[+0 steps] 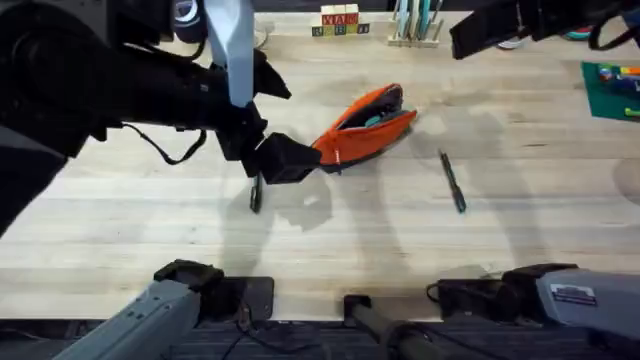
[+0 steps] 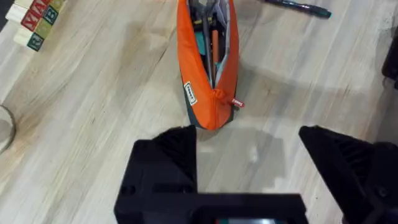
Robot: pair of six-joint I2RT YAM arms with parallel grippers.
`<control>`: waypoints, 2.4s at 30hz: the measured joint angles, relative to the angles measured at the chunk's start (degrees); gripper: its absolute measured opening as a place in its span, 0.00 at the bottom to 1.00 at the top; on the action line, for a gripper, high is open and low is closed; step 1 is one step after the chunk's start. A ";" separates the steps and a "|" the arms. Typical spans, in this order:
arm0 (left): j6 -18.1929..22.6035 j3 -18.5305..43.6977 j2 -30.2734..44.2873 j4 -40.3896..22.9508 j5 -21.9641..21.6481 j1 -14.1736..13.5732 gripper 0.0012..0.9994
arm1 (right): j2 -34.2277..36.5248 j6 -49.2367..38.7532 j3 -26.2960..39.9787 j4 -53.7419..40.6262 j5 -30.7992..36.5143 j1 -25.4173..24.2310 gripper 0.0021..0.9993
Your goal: Unzip the bag, pick up the pens from the table one at a time and place them inside, then zip the bag closed.
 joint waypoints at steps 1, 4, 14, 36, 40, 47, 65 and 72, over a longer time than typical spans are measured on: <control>0.00 0.00 0.00 0.00 0.00 0.00 0.99 | 0.37 0.56 0.00 -0.15 0.00 0.00 1.00; 0.01 0.00 0.00 0.00 -0.02 0.00 0.99 | 1.97 3.59 0.00 -0.45 -0.03 0.00 1.00; 0.01 0.00 0.00 0.00 -0.02 0.00 1.00 | 3.15 7.64 -6.01 -0.08 -0.68 0.04 1.00; 0.01 0.00 0.00 0.00 -0.02 0.00 0.99 | 3.15 15.51 -36.46 19.82 -0.19 0.04 1.00; 0.01 0.00 0.00 0.00 -0.02 0.00 1.00 | 3.15 17.21 -39.31 21.45 1.39 0.05 1.00; 0.01 0.00 0.00 0.22 -0.02 0.00 0.99 | 3.15 18.32 -42.62 25.42 2.65 0.05 1.00; 0.01 0.00 0.00 0.22 -0.02 0.00 1.00 | 0.90 20.31 -46.07 29.06 4.59 0.24 0.77; 0.01 0.00 0.00 0.22 -0.02 0.00 0.99 | 0.90 20.77 -46.12 29.61 5.08 0.22 0.34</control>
